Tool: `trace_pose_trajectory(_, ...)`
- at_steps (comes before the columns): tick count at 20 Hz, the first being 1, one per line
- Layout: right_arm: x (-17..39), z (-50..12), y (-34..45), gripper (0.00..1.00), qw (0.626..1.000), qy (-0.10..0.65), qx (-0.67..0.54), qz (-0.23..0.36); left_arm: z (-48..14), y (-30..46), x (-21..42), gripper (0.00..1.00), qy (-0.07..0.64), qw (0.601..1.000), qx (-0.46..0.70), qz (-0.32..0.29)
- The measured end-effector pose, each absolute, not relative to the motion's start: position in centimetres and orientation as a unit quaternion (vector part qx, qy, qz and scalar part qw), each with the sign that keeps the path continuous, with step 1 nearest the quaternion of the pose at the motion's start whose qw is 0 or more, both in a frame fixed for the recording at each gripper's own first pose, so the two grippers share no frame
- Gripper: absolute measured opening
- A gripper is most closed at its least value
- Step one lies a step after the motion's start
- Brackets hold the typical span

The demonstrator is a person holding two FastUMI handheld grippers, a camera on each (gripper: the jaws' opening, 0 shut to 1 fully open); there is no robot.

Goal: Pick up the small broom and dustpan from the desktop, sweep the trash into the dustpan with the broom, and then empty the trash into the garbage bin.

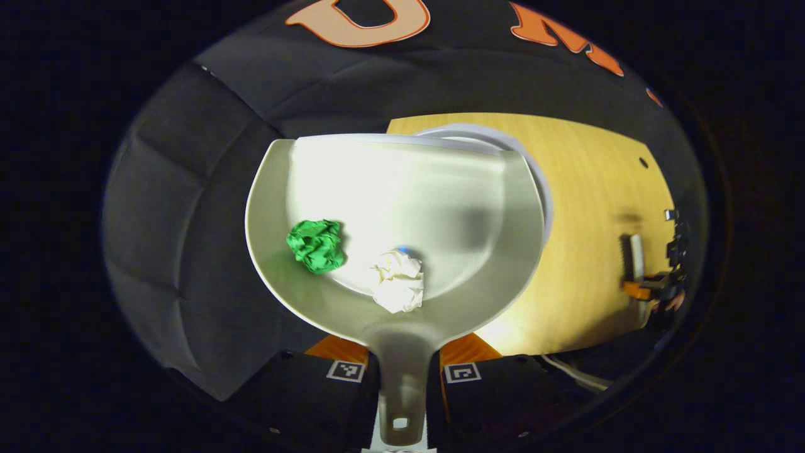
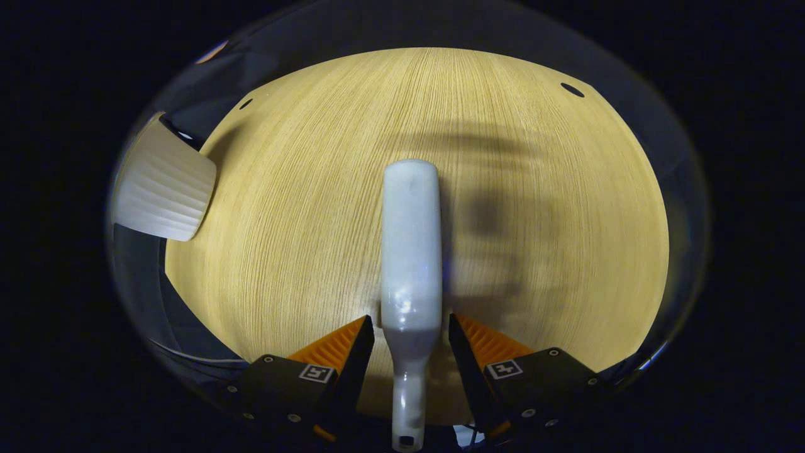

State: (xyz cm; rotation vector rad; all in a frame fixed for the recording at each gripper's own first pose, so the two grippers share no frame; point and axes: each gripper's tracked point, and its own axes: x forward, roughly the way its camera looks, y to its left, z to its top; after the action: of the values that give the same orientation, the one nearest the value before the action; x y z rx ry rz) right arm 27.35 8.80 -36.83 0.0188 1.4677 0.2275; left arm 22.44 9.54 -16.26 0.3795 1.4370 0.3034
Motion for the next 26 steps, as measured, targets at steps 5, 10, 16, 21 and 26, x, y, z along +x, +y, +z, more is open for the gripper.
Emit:
trace_pose_trajectory(5,27.4,-36.6,9.1,0.74,0.737,0.667,0.015,0.107,-14.9,10.1,23.0,0.31,0.656,0.667,0.328,0.134)
trace_pose_trajectory(10,27.4,-36.6,9.1,0.74,0.736,0.668,0.018,0.108,-13.3,11.7,25.3,0.31,0.598,0.582,0.541,0.106)
trace_pose_trajectory(16,27.2,-36.1,9.3,0.75,0.737,0.666,0.026,0.113,-15.0,11.9,25.3,0.31,0.578,0.598,0.543,0.114)
trace_pose_trajectory(21,26.4,-35.9,9.8,0.76,0.731,0.671,0.042,0.119,-20.9,6.6,24.5,0.31,0.598,0.742,0.275,0.131)
trace_pose_trajectory(26,26.1,-35.4,10.3,0.76,0.730,0.669,0.047,0.130,-24.1,-0.2,27.8,0.31,0.573,0.801,0.159,0.068)
